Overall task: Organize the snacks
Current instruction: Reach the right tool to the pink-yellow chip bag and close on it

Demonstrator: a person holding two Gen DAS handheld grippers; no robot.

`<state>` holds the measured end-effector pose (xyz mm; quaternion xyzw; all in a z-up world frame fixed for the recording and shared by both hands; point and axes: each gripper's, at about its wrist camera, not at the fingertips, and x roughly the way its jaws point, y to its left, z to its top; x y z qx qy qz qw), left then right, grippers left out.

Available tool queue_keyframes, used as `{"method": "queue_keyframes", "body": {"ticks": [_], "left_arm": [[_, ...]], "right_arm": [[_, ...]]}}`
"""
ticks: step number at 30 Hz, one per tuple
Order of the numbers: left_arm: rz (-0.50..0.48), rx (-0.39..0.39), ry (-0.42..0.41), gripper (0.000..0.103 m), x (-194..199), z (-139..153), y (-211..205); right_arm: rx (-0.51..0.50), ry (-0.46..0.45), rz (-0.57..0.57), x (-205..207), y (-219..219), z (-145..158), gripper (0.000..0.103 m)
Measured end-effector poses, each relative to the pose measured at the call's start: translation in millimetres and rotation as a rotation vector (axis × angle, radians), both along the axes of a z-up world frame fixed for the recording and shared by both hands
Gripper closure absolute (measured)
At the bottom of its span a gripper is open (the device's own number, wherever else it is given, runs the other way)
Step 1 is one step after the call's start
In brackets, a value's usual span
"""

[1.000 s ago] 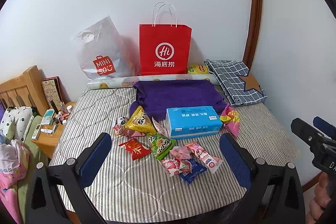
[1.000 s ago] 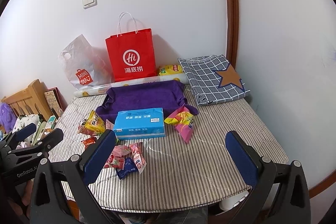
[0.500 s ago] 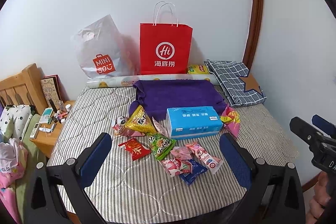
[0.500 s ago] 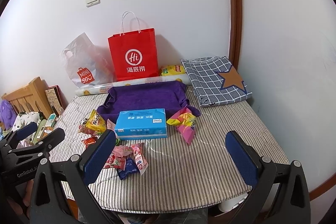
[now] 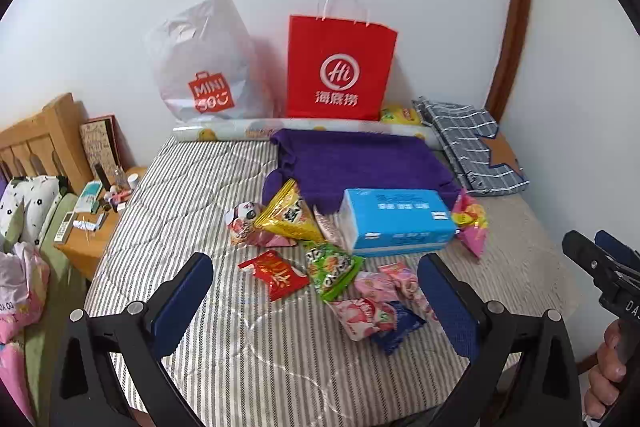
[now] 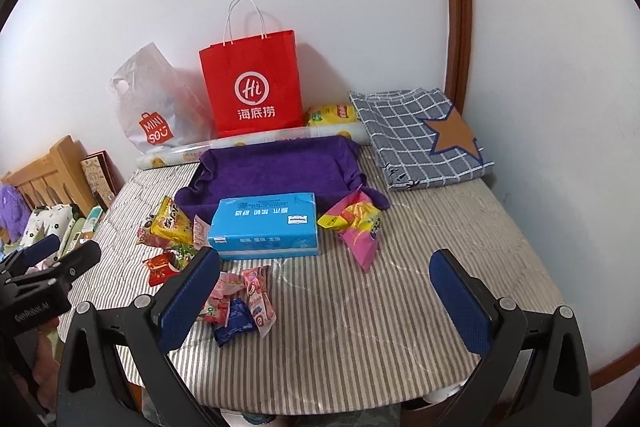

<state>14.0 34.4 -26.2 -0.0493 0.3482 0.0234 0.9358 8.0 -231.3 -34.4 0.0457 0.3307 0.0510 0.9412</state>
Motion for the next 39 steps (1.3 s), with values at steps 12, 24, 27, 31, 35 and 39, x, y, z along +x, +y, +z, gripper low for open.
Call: {"method": "queue_keyframes", "body": {"ticks": [12,24,27,31,35,39], "left_arm": [[0.018,-0.017,0.084,0.002,49.0,-35.7,17.4],[0.05,-0.015,0.134,0.002,99.5,-54.1,27.3],[0.059,-0.01,0.137,0.001,110.5,-55.8,29.8],[0.074,-0.033,0.147,0.001,123.6,-60.7,36.3],[0.092,-0.043,0.159,0.001,132.4,-64.4,43.7],[0.104,-0.048,0.171,0.001,134.1,-68.0,48.7]], "right_arm": [[-0.056,0.067,-0.022,52.5,-11.8,-53.6,0.005],[-0.046,0.14,-0.008,127.2,-37.1,-103.6,0.013],[-0.075,0.163,0.015,144.7,-34.5,-119.6,0.013],[-0.102,0.193,0.036,162.9,-29.1,-140.7,0.013],[-0.142,0.178,0.055,170.7,-24.6,-151.2,0.013],[-0.183,0.154,0.061,177.9,-19.2,-157.0,0.013]]}}
